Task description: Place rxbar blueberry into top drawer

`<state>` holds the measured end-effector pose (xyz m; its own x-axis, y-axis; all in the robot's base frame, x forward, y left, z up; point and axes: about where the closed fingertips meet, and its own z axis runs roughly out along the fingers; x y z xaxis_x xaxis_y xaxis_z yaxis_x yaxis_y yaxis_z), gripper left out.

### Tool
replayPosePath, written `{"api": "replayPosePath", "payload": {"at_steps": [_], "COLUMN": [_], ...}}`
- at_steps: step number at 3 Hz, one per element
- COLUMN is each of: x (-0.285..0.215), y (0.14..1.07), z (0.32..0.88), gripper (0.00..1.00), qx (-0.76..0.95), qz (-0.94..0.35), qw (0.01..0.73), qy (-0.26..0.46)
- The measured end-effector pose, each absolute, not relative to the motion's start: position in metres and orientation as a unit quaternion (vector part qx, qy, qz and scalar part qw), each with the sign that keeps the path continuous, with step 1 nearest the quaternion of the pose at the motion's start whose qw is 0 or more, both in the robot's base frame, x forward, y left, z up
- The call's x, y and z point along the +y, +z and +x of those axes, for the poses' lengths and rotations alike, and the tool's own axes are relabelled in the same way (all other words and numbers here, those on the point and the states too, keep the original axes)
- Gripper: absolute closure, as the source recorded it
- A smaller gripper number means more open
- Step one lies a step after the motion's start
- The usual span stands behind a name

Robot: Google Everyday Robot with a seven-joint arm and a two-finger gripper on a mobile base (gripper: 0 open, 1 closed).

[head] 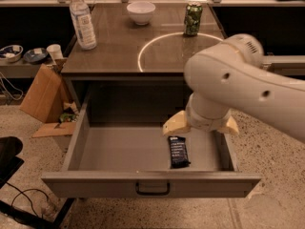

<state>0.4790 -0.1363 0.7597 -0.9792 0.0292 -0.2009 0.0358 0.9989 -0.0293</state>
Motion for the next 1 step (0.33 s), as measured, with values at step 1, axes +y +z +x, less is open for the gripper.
{"api": "replayPosePath", "payload": {"at_steps": [1], "x": [-0.1427], "y": [0.8116], "z": [0.4623], "gripper": [0.0], "qx": [0.989], "qz": [-0.033], "qw": [0.141], "qy": [-0.003]}}
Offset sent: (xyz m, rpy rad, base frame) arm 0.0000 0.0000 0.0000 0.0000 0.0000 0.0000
